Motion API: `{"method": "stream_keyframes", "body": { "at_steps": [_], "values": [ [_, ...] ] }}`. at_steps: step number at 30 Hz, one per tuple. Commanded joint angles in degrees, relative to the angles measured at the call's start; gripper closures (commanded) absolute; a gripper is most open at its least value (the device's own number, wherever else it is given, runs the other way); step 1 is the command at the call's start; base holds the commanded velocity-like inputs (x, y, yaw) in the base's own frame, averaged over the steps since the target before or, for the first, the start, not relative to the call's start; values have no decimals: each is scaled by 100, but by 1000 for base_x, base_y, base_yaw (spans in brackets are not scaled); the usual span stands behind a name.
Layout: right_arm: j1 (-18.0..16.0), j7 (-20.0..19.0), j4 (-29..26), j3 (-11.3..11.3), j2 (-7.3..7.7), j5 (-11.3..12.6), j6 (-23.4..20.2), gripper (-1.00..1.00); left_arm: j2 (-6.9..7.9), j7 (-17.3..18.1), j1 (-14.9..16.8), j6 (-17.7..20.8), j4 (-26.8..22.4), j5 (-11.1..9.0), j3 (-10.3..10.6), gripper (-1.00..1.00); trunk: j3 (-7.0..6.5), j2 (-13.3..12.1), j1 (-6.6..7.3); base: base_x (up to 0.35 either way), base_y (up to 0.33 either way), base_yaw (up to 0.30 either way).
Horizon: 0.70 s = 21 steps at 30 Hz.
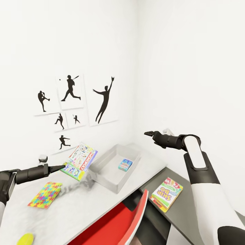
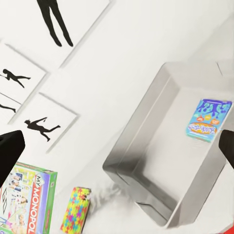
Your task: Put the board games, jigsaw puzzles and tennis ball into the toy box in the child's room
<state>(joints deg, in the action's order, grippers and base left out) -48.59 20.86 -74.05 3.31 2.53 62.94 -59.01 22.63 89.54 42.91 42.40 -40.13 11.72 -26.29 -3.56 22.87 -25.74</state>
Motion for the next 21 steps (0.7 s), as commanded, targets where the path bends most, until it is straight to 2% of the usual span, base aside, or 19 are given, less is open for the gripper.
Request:
{"method": "stream_keyframes", "body": {
  "at_steps": [1,12,21],
  "values": [
    [-1,57,-4,3,2,60,-14,-100,-5,46,6,58,-3,56,-23,100,3,5,-5,197,-164,239],
    [-1,51,-4,-5,2,60,-8,-100,-19,46,6,58,-3,67,-17,100,72,5,-5,45,-38,186],
    [-1,50,2,-5,2,60,-5,-100,-16,46,6,58,-3,68,-17,100,95,5,-5,108,-86,26]
  ]
}}
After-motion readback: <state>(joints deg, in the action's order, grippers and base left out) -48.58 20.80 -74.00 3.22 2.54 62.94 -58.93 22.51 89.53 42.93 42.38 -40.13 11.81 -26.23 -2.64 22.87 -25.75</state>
